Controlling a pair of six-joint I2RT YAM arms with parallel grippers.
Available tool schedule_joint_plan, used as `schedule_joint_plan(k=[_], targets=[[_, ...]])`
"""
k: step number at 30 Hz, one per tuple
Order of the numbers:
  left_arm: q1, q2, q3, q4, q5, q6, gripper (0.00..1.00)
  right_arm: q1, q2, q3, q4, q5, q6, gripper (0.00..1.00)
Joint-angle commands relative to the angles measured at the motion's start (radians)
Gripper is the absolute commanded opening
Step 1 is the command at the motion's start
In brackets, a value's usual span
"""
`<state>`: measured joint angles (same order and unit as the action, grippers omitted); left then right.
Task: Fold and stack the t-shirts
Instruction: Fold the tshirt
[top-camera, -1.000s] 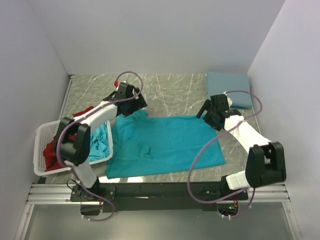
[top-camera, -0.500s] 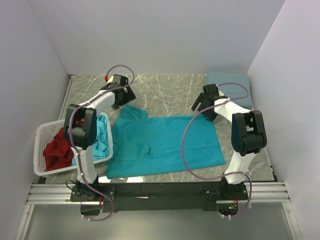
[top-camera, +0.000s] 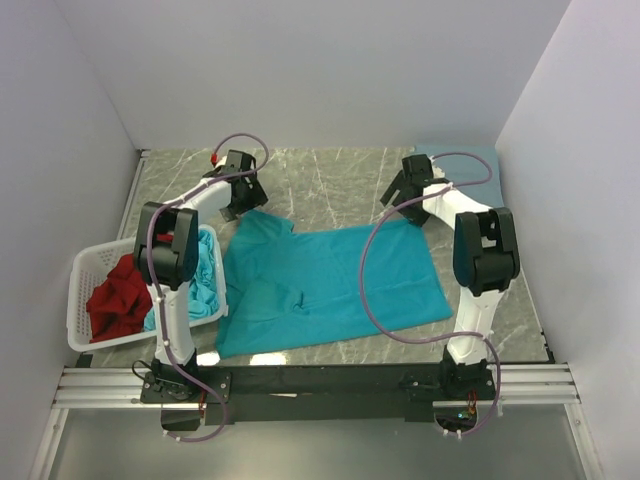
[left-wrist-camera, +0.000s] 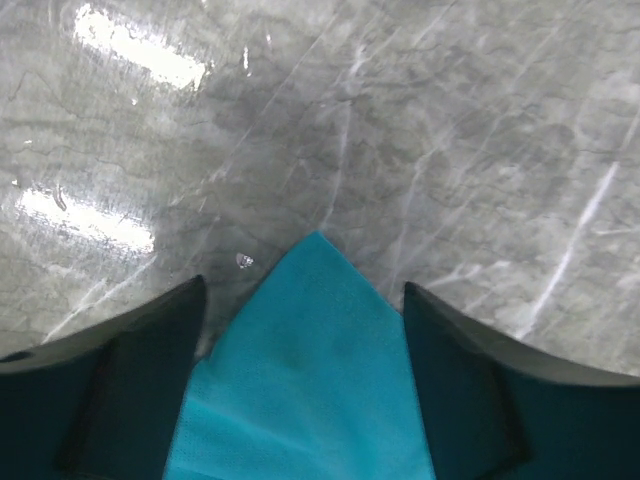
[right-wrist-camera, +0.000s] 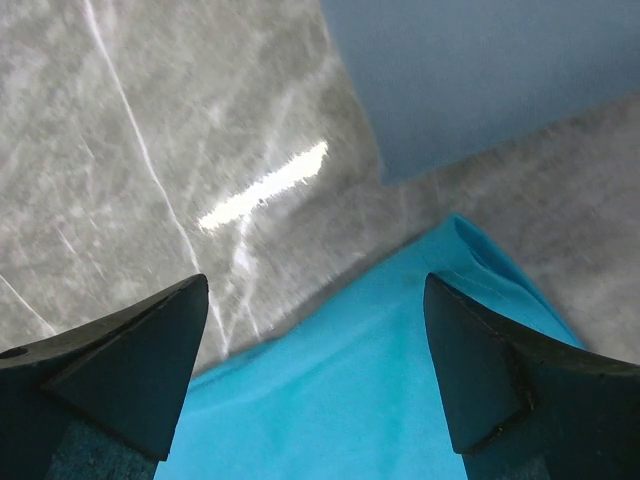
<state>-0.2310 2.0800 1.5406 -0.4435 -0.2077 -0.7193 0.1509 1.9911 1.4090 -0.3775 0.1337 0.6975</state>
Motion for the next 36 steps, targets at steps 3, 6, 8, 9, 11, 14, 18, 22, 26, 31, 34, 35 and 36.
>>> schedule_joint_plan(k=[3, 6, 8, 9, 11, 14, 18, 22, 26, 31, 34, 35, 36], targets=[[0.004, 0.018, 0.046, -0.04, -0.041, 0.009, 0.76, -0.008, -0.124, -0.074, 0.015, 0.041, -0.006, 0.94], [0.004, 0.026, 0.044, -0.043, -0.062, 0.009, 0.68, -0.007, -0.173, -0.126, 0.025, 0.05, -0.01, 0.94], [0.004, 0.041, 0.052, -0.041, -0.059, 0.014, 0.64, -0.01, -0.19, -0.145, 0.017, 0.066, -0.018, 0.94], [0.004, 0.049, 0.059, -0.044, -0.058, 0.02, 0.64, -0.008, -0.193, -0.148, 0.014, 0.072, -0.021, 0.94], [0.005, 0.072, 0.079, -0.038, -0.038, 0.03, 0.64, -0.007, -0.201, -0.159, 0.008, 0.084, -0.026, 0.94], [0.004, 0.106, 0.113, -0.04, -0.022, 0.046, 0.62, -0.008, -0.206, -0.168, 0.005, 0.098, -0.03, 0.94], [0.004, 0.127, 0.133, -0.029, 0.027, 0.06, 0.56, -0.007, -0.192, -0.168, 0.003, 0.107, -0.035, 0.94], [0.004, 0.118, 0.093, -0.009, 0.073, 0.073, 0.36, -0.007, -0.161, -0.136, -0.006, 0.127, -0.03, 0.93], [0.004, 0.095, 0.043, 0.014, 0.09, 0.083, 0.24, -0.008, -0.127, -0.098, -0.023, 0.132, -0.02, 0.93], [0.004, 0.089, 0.01, 0.015, 0.116, 0.101, 0.0, -0.008, -0.086, -0.053, -0.047, 0.141, -0.012, 0.92], [0.004, 0.063, -0.008, 0.049, 0.136, 0.116, 0.0, -0.007, -0.075, -0.03, -0.051, 0.156, 0.0, 0.9], [0.004, 0.046, -0.01, 0.055, 0.139, 0.119, 0.0, -0.008, -0.069, -0.022, -0.063, 0.161, 0.005, 0.89], [0.004, 0.035, -0.01, 0.06, 0.142, 0.121, 0.0, -0.007, -0.06, -0.015, -0.064, 0.167, 0.008, 0.87]])
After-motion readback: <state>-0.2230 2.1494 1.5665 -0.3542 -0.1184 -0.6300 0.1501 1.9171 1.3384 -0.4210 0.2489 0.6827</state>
